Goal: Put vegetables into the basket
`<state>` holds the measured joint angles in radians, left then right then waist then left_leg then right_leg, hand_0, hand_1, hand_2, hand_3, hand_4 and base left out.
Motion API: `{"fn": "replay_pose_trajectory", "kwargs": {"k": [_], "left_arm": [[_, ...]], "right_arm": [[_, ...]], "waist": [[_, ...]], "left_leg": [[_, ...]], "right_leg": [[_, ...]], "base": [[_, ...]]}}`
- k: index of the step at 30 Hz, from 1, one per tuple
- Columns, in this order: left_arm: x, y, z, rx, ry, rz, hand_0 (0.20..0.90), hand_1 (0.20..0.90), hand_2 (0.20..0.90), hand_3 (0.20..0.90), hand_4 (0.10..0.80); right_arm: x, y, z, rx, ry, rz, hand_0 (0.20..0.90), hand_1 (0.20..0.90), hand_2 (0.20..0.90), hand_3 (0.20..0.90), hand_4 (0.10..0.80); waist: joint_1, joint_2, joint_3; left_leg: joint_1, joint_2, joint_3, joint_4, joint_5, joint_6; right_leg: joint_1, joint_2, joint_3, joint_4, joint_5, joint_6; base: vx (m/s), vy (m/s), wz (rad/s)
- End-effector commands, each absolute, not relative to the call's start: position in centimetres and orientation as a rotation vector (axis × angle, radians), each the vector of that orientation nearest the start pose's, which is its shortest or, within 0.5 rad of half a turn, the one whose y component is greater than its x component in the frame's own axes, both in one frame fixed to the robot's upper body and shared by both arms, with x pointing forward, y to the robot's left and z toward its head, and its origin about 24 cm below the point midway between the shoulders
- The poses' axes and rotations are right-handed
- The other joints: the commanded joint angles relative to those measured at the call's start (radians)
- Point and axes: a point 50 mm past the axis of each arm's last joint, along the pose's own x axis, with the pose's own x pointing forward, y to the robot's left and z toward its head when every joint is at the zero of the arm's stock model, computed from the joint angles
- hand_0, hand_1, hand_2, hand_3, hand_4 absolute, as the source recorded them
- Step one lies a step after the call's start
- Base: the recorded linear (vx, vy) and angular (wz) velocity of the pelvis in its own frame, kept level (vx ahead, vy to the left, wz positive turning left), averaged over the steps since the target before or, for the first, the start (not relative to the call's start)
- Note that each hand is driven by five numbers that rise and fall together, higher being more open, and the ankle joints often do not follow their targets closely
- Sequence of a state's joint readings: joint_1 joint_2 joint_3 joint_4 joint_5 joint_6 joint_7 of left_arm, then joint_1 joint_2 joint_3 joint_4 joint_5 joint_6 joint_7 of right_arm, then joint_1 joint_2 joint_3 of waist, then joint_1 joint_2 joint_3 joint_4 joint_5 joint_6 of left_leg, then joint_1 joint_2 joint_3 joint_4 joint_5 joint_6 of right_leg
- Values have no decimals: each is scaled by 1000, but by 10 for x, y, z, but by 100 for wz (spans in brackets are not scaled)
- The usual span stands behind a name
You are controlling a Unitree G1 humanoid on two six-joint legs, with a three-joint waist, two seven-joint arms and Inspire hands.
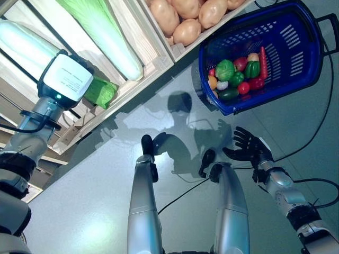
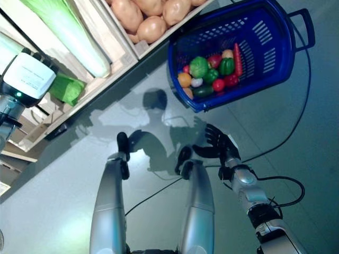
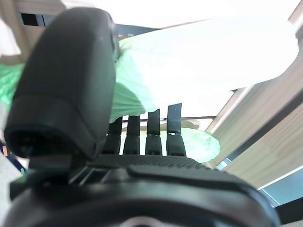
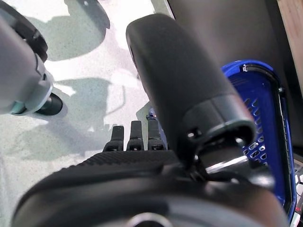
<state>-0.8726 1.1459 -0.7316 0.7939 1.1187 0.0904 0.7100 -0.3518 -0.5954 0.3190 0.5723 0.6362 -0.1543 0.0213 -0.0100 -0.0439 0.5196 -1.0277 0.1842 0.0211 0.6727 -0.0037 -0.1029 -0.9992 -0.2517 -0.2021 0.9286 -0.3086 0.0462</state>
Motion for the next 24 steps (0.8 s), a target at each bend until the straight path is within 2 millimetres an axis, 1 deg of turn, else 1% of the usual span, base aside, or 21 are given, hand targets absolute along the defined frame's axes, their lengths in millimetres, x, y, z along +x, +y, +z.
{"fn": "replay_pose_trajectory", "kwargs": {"k": [1,4,6,13,16,19,20,21,23,24], "left_arm": [[324,350,268,2328,-543,794,300,300,300,300,400],[319,350,265,2230,-621,864,300,300,300,300,400],[315,350,268,2160,-692,909,300,300,300,300,400],[303,339,266,2004,-904,945,300,300,300,300,400],[297,337,265,1904,-956,955,300,300,300,300,400],[291,331,262,1736,-990,952,300,300,300,300,400],[288,330,259,1652,-996,961,300,300,300,300,400],[287,328,257,1630,-1010,958,300,300,300,300,400],[283,325,254,1545,-1027,961,300,300,300,300,400],[282,324,249,1485,-1023,965,300,300,300,300,400]], "right_arm": [[302,-267,57,-49,56,-12,900,900,900,900,800],[300,-262,52,-42,68,-3,900,900,900,900,800],[299,-258,49,-35,70,-1,900,900,900,900,800],[290,-249,36,-2,93,-8,900,900,900,900,800],[285,-247,29,18,105,-18,900,900,900,900,800],[279,-242,20,44,119,-30,900,900,900,900,800],[278,-241,17,56,123,-38,900,900,900,900,800],[277,-240,16,68,125,-46,900,900,900,900,800],[275,-238,11,88,127,-51,900,900,900,900,800],[273,-235,9,95,126,-51,900,900,900,900,800]], "waist": [[1,-1,0],[2,-6,0],[3,-8,0],[18,-9,0],[28,-11,0],[43,-15,0],[49,-16,0],[53,-14,0],[61,-14,0],[64,-15,0]], "left_leg": [[25,31,26,33,-91,14],[56,32,30,6,-77,7],[77,33,33,-10,-70,2],[196,24,43,-83,-53,-6],[252,11,43,-121,-43,-10],[336,-1,41,-177,-26,-16],[368,-8,38,-201,-20,-17],[385,-15,42,-232,14,-10],[448,-24,46,-280,29,-15],[485,-27,41,-288,7,-25]], "right_leg": [[69,-52,10,-132,124,24],[109,-47,5,-172,137,28],[137,-44,2,-203,143,28],[266,-34,-14,-297,158,27],[332,-33,-30,-353,170,32],[433,-28,-55,-441,189,36],[472,-25,-64,-476,196,38],[495,-22,-80,-515,225,30],[570,-15,-101,-573,236,34],[609,-11,-100,-591,223,46]], "base": [[17,-39,0],[28,-46,1],[27,-33,3],[46,-30,4],[71,-56,2],[86,-72,7],[-1,-61,8],[-1,-64,4],[60,-84,2],[64,-81,8]]}}
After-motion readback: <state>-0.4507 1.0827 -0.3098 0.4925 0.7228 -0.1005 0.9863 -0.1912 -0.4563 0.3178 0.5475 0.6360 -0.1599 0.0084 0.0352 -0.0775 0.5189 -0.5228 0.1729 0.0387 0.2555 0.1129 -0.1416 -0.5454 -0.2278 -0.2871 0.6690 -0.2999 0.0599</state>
